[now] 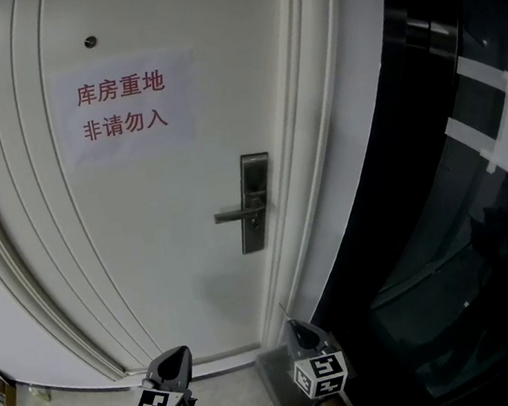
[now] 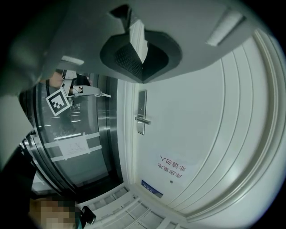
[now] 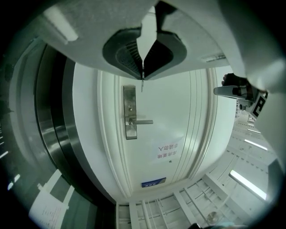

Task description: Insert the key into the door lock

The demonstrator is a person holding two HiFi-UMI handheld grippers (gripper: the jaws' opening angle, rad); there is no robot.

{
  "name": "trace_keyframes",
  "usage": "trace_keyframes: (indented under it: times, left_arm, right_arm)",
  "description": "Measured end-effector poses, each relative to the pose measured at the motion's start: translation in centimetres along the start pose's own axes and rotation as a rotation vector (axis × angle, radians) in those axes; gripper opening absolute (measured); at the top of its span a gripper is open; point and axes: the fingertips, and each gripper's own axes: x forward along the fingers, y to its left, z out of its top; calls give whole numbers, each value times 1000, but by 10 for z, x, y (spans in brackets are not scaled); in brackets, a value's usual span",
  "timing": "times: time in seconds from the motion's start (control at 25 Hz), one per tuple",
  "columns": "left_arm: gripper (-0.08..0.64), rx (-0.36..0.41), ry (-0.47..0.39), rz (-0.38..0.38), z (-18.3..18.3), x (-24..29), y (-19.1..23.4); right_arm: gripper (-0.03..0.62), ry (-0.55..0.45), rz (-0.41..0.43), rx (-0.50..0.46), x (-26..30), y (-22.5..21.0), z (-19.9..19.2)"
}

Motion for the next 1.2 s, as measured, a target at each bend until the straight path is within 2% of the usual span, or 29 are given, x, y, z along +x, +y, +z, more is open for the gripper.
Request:
trace_keyframes:
  times: [0.32,0.72,1.2]
  left_arm:
    - [3,-4,-3,14,6,37,21]
    - [3,-7,-10,68,9,64,45]
    - [3,7,-7,96,8,81,51]
  right_arm:
    - [11,-8,6,-7,47,-16,13]
    - [9,-21,6,-23,99,-37,32]
    - [11,-110,15,-45,146,-55,77]
